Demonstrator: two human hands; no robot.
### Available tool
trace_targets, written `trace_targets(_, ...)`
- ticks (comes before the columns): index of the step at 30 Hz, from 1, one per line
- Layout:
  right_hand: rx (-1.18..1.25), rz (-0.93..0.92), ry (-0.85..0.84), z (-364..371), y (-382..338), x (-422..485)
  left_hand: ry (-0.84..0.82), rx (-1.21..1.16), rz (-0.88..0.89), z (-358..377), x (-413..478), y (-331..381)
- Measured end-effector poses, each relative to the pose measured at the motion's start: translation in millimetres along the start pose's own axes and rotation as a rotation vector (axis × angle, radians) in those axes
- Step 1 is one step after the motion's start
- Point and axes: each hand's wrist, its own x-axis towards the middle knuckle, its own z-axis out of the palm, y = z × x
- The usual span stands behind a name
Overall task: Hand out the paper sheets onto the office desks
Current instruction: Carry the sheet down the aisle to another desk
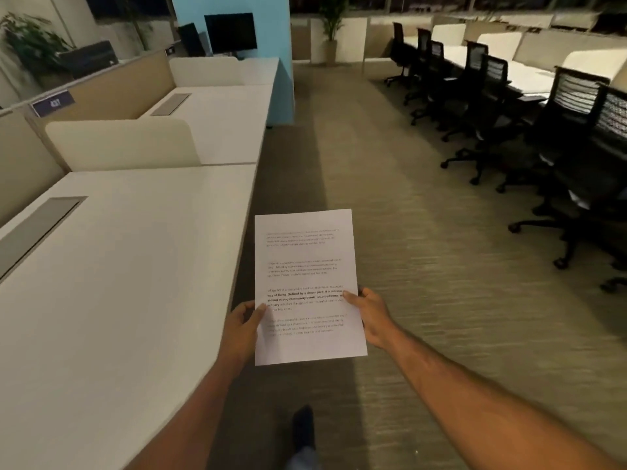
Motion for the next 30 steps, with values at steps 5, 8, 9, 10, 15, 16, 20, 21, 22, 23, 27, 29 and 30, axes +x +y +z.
trace_targets(5,0.004,0.012,0.081,2.8,-44.1,100.8,-0.086,-0.029,0.011,29.6,126.4,28.1)
trace_targets(8,0.008,0.005,0.115,13.1,-83.3,166.7,-0.123,-0.043,0.023,41.1,212.5,60.9)
trace_targets(9,0.006,-0.004,0.129,16.1,-97.2,188.2,-0.139,-0.048,0.018,46.1,241.7,70.9)
trace_targets(10,0.005,-0.01,0.143,17.9,-109.7,209.1,-0.16,-0.045,0.011,51.2,268.8,80.2)
trace_targets(15,0.03,0.018,0.185,20.1,-150.2,301.3,-0.191,-0.029,-0.002,79.5,373.2,109.3)
trace_targets(16,0.037,0.02,0.18,18.6,-158.5,321.3,-0.181,-0.017,-0.004,86.2,394.2,115.0)
trace_targets(20,0.056,0.016,0.178,12.7,-191.7,410.4,-0.093,0.038,0.055,118.1,482.5,129.2)
trace_targets(21,0.06,0.011,0.172,12.0,-200.9,433.9,-0.076,0.054,0.065,126.7,505.2,132.3)
trace_targets(22,0.063,0.007,0.165,11.0,-210.8,458.3,-0.066,0.062,0.073,135.7,528.6,136.5)
trace_targets(23,0.065,0.003,0.156,10.0,-221.3,483.8,-0.062,0.067,0.075,144.4,553.4,141.1)
trace_targets(27,0.067,0.019,0.151,2.0,-263.4,575.8,-0.048,0.079,0.045,180.5,639.9,169.1)
trace_targets(29,0.053,0.031,0.142,-0.6,-287.1,617.1,-0.027,0.084,0.045,196.1,678.6,183.6)
trace_targets(30,0.047,0.028,0.139,-1.4,-299.0,638.2,-0.021,0.091,0.048,202.7,698.7,191.6)
